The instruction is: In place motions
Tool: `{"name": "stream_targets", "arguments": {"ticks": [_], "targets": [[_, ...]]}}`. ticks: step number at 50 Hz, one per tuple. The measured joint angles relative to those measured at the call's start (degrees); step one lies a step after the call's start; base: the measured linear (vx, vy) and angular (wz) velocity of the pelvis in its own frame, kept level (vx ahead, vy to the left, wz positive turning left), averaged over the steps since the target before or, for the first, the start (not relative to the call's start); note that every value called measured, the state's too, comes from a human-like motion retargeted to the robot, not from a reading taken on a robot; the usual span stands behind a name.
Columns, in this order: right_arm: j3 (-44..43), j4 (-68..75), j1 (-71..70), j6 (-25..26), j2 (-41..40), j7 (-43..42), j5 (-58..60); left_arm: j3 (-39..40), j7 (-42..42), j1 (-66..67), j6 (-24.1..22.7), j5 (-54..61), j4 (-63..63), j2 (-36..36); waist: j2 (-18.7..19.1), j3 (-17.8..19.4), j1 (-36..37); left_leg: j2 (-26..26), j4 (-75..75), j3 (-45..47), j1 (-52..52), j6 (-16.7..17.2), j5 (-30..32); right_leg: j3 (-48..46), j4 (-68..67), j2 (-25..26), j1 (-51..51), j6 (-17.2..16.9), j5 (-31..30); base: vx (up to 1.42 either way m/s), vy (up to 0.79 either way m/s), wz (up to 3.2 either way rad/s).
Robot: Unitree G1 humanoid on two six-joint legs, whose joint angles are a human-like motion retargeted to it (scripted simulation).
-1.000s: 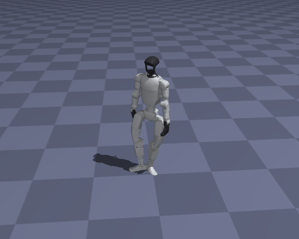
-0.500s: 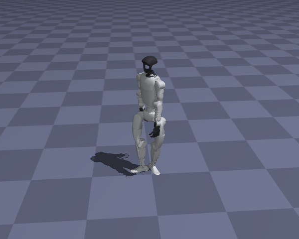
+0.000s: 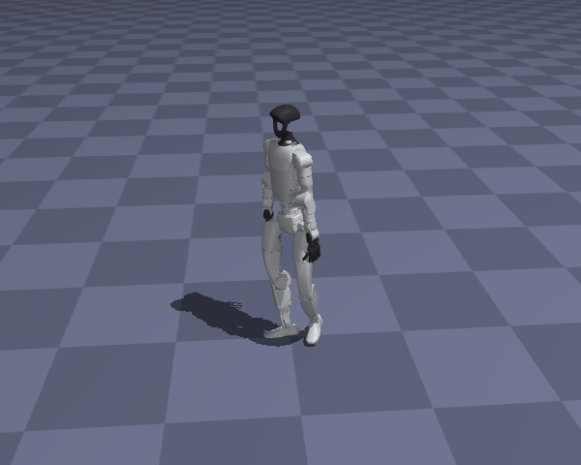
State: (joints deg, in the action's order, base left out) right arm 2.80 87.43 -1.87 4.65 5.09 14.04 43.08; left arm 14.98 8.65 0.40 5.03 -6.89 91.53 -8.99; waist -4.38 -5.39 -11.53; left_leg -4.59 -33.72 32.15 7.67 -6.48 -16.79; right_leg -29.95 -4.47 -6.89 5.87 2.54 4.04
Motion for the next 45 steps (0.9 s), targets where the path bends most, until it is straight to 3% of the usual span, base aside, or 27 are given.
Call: {"name": "stream_targets", "arguments": {"ticks": [5, 8, 9, 10, 15, 29, 35, 39, 45], "targets": [[-0.86, -0.16, -0.38, 0.08, 1.09, 0.19, -2.12, -1.10, 0.27, -0.08, -0.42, 0.14, -1.07, 1.79, 1.09, 1.69, 3.50, 8.22, 8.19, -13.09, 3.62, 0.28, 1.89, 4.43, 0.41, 1.54, 0.20, 0.49, -0.85, -0.06, 0.15, -1.19], [-1.32, -0.12, 0.12, 0.22, 1.20, 0.02, -2.78, -2.50, 0.32, 0.13, -0.74, -0.50, -1.36, 2.64, 3.35, 2.43, 4.20, 12.22, 16.08, -25.06, 3.55, -2.01, 10.34, 5.83, 0.42, 3.92, -0.41, 0.37, -0.84, 0.01, 0.08, -0.91], [-1.45, 0.07, 0.23, 0.27, 1.22, -0.07, -2.91, -3.04, 0.47, 0.03, -0.76, -0.68, -1.28, 2.83, 3.99, 2.40, 4.07, 12.50, 16.79, -25.87, 3.09, -1.95, 9.65, 6.13, 0.31, 4.45, -0.38, 0.31, -0.79, 0.03, 0.04, -0.60], [-1.58, 0.33, 0.28, 0.32, 1.25, -0.16, -3.02, -3.58, 0.68, -0.16, -0.74, -0.85, -1.15, 3.01, 4.51, 2.32, 3.95, 12.80, 16.70, -25.52, 2.62, -1.79, 7.24, 6.58, 0.18, 4.85, -0.25, 0.27, -0.76, 0.03, 0.01, -0.68], [-1.26, 2.12, 1.51, 0.90, 0.39, -0.71, -3.68, -5.37, 1.50, -0.50, -0.73, -2.60, -2.17, 2.84, 5.97, 2.62, 0.60, 10.69, 20.16, -25.18, 0.47, 0.92, 8.71, 6.67, 0.29, 6.54, -1.09, 0.59, -0.48, 0.00, -0.01, -0.17], [2.54, 3.44, 1.45, 1.90, 1.83, 0.89, -2.82, -7.67, 2.91, 2.08, -2.07, -6.83, -10.29, 0.79, 5.71, 3.06, 6.23, 10.66, 22.37, -22.11, -0.61, 0.88, 9.12, 9.10, -0.27, 6.11, -0.27, 1.57, -1.12, -0.01, 0.01, -0.16], [3.40, 0.79, -0.07, 0.69, 2.98, 1.15, -1.22, -6.28, 3.53, 4.21, -1.39, -6.82, -9.17, 1.48, 4.48, 4.28, 9.76, 12.91, 21.18, -27.23, 2.11, 1.79, 10.32, 3.36, 0.05, 3.83, -1.37, 1.33, 0.42, -0.10, 0.05, 1.10], [2.75, 0.49, 0.04, 0.13, 4.46, 0.68, -2.02, -4.42, 2.90, 3.88, -0.92, -5.47, -6.11, 2.46, 3.39, 4.27, 11.38, 11.73, 21.43, -20.92, 2.65, 1.16, 6.10, -3.56, 0.00, 1.27, -2.42, 0.59, 2.40, -0.11, 0.06, 2.26], [1.71, 2.28, -0.21, 1.71, 5.99, 0.17, -0.83, -1.50, 2.49, 3.69, -0.81, -1.73, -2.71, 2.24, 3.02, 2.74, 9.66, 4.38, 23.01, 6.19, -1.81, 3.61, 0.03, -17.52, -0.63, -1.45, -4.63, -1.92, 5.68, -0.07, 0.01, 2.95]]}}
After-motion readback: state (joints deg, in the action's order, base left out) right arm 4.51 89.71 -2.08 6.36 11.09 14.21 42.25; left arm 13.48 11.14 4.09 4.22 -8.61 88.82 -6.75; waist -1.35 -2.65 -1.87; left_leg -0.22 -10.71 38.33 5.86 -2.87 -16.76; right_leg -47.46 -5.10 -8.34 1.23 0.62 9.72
